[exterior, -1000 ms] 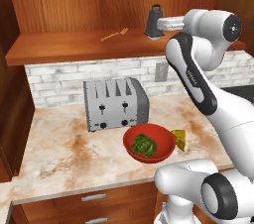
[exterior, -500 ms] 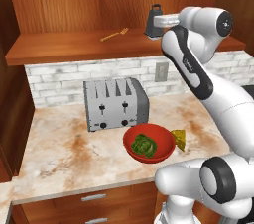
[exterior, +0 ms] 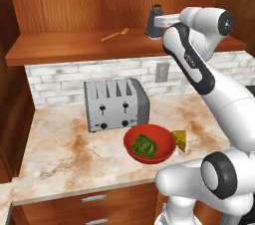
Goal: Pick the cheese from the fridge and the cheese grater from the cabinet and place them next to the salad bowl.
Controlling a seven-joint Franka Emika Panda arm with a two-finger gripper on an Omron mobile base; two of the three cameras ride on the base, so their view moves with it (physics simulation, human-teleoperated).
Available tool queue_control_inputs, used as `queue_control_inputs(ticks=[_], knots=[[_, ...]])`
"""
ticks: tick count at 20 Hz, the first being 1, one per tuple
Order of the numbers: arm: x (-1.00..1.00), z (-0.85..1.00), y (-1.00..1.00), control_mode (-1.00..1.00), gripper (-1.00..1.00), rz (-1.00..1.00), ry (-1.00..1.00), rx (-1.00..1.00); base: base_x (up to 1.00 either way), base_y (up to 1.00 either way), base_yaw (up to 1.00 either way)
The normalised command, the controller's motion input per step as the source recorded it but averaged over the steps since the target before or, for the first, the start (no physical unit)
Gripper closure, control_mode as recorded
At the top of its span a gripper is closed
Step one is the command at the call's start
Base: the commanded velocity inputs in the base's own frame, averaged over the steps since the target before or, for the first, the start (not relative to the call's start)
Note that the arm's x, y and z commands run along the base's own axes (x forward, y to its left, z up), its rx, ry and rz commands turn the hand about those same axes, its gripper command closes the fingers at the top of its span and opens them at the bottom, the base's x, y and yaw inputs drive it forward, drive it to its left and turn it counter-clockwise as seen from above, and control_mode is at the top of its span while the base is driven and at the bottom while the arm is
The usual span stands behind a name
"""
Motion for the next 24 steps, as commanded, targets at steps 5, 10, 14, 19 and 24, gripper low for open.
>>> queue_control_inputs(ticks=[5, 10, 14, 19, 24], knots=[[0.00, -0.17, 0.00, -1.00, -1.00, 0.00, 0.00, 0.00, 0.00, 0.00, 0.00], [0.09, -0.08, -0.03, -1.00, -1.00, 0.00, 0.00, 0.00, 0.00, 0.00, 0.00], [0.25, 0.00, -0.03, -1.00, -1.00, 0.00, 0.00, 0.00, 0.00, 0.00, 0.00], [0.30, 0.00, 0.00, -1.00, -1.00, 0.00, 0.00, 0.00, 0.00, 0.00, 0.00], [0.27, 0.00, 0.00, -1.00, -1.00, 0.00, 0.00, 0.00, 0.00, 0.00, 0.00]])
